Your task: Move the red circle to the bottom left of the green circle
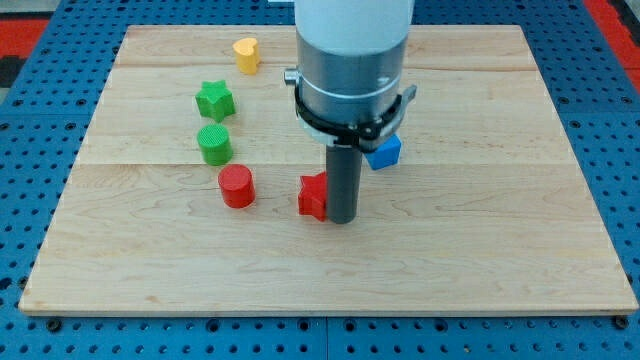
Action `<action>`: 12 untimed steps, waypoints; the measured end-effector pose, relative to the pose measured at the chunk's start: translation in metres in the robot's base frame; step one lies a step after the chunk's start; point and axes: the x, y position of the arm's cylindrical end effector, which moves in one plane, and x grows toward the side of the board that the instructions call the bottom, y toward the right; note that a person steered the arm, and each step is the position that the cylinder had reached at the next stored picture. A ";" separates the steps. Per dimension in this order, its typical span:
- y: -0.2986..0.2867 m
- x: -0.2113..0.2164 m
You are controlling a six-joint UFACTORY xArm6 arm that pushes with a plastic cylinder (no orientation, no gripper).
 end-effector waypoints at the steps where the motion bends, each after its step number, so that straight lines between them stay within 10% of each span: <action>1: 0.004 0.096; 3: -0.095 0.041; 7: -0.085 -0.045; 12: -0.143 -0.046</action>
